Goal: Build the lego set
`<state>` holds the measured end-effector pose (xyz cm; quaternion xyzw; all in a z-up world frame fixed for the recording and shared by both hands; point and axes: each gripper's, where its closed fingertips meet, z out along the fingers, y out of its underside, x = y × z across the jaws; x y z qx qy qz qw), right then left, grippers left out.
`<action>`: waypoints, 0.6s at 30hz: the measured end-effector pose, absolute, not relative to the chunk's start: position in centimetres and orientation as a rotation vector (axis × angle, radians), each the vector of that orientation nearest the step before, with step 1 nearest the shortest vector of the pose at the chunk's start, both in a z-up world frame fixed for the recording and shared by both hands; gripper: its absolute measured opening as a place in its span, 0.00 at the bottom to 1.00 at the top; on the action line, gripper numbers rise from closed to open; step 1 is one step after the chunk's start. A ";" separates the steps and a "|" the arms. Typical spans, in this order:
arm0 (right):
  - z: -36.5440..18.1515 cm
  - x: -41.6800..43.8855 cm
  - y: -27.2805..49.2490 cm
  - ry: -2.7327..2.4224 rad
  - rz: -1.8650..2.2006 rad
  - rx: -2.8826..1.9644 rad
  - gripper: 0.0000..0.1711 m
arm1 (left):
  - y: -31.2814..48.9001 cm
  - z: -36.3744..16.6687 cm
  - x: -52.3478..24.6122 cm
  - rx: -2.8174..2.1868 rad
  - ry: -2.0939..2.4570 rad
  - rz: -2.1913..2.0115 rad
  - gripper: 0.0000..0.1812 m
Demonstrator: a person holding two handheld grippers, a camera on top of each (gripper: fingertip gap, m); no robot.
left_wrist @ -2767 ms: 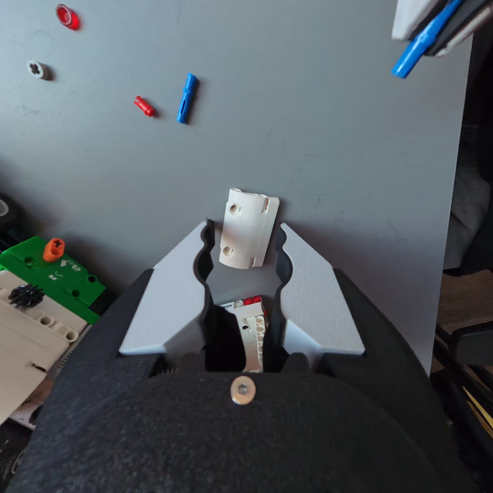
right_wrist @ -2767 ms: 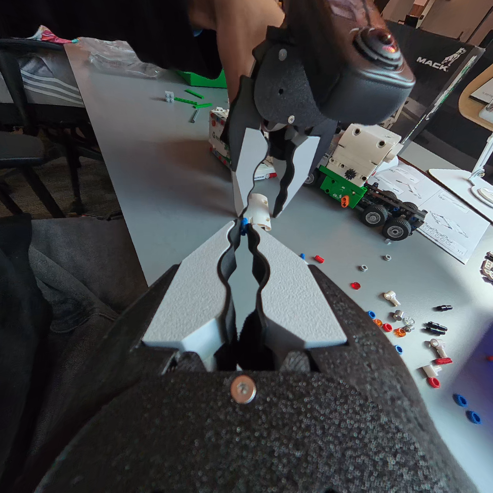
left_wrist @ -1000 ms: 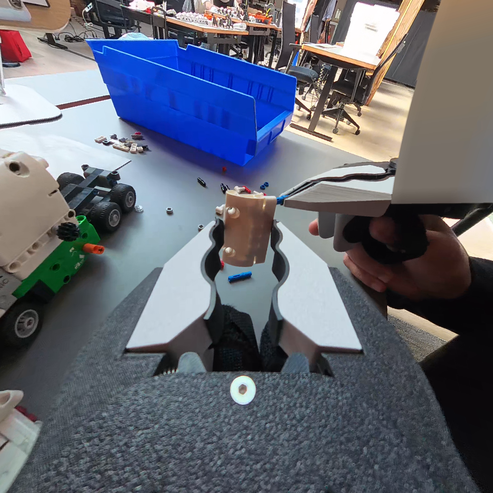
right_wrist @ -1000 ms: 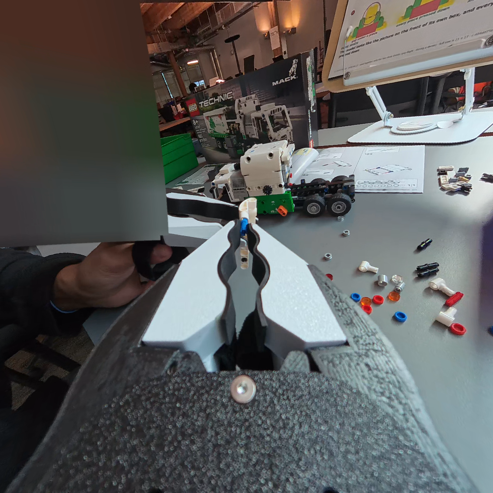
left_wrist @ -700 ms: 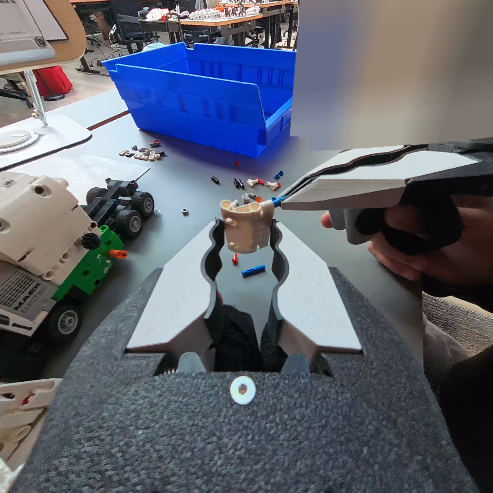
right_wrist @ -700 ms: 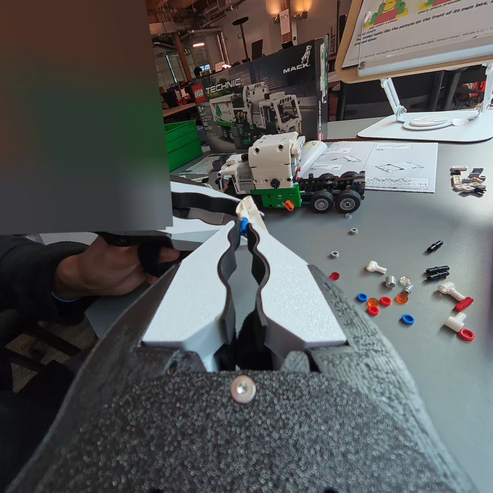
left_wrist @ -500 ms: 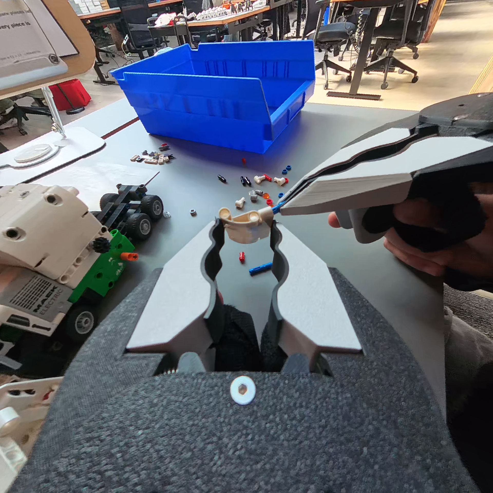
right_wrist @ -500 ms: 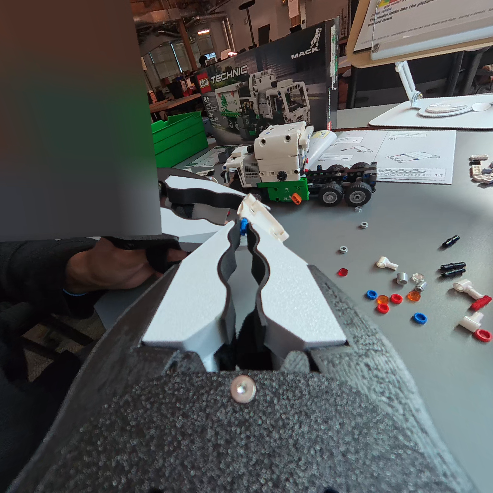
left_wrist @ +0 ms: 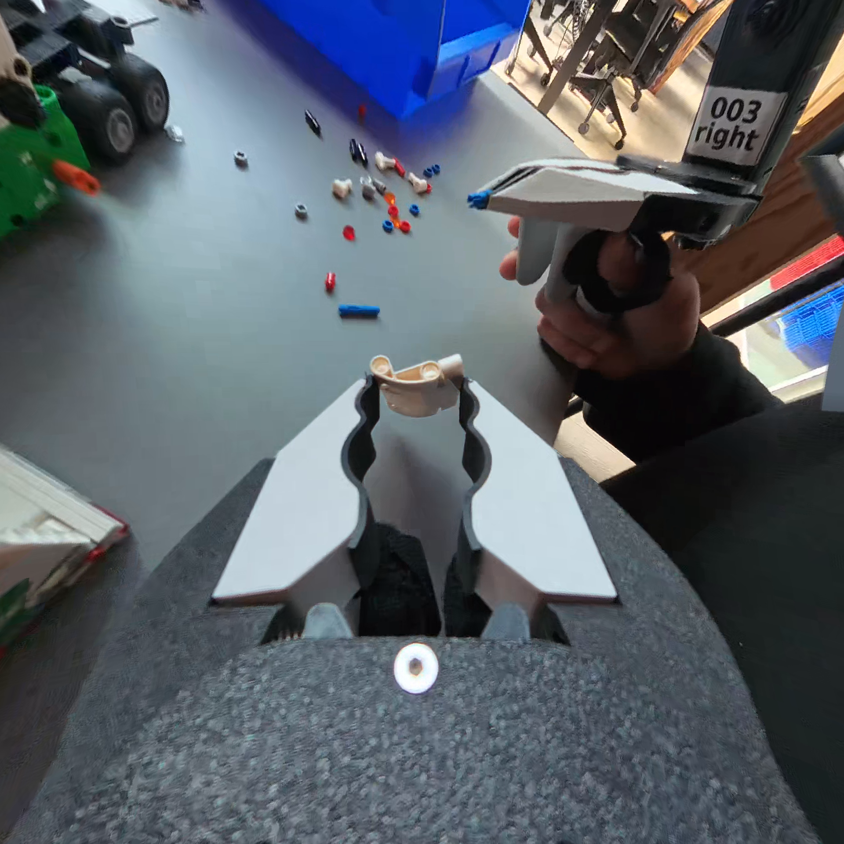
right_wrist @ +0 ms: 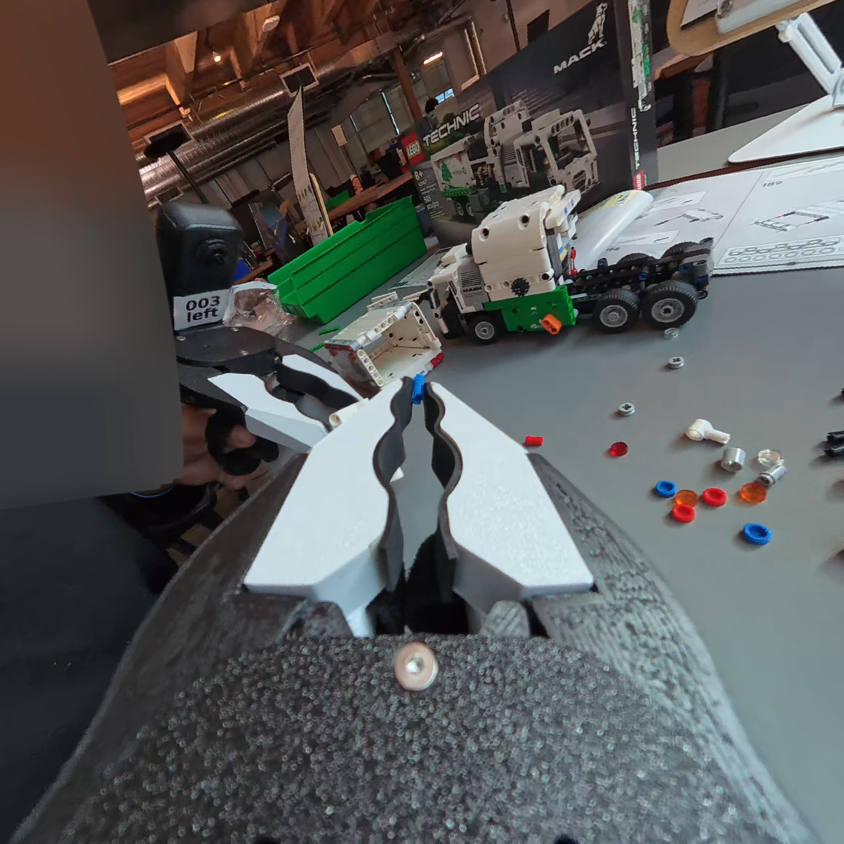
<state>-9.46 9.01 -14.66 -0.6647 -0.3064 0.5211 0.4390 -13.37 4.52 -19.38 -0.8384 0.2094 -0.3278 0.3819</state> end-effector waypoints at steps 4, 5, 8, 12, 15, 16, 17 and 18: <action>-14.3 -9.2 8.7 -0.751 1.327 -1.629 0.02 | 3.0 -20.7 -15.1 -2.090 0.658 -0.652 0.18; -14.3 -9.2 8.7 -0.748 1.333 -1.627 0.02 | 2.6 -20.9 -15.7 -2.073 0.702 -0.602 0.18; -14.3 -9.3 8.6 -0.759 1.335 -1.628 0.02 | 1.9 -21.2 -17.1 -2.037 0.826 -0.433 0.18; -14.5 -9.5 8.3 -0.782 1.330 -1.636 0.02 | 0.1 -23.4 -17.7 -2.131 0.917 -0.308 0.09; -14.5 -9.6 8.3 -0.783 1.329 -1.638 0.02 | -1.0 -23.4 -16.7 -2.091 0.924 -0.265 0.11; -14.5 -9.6 8.3 -0.783 1.330 -1.638 0.02 | -1.2 -23.5 -16.5 -2.084 0.937 -0.236 0.11; -14.5 -9.6 8.3 -0.782 1.330 -1.638 0.02 | -1.4 -23.4 -16.3 -2.065 0.950 -0.206 0.13; -14.6 -9.6 8.3 -0.782 1.329 -1.639 0.02 | -1.4 -23.3 -16.2 -2.044 0.958 -0.167 0.13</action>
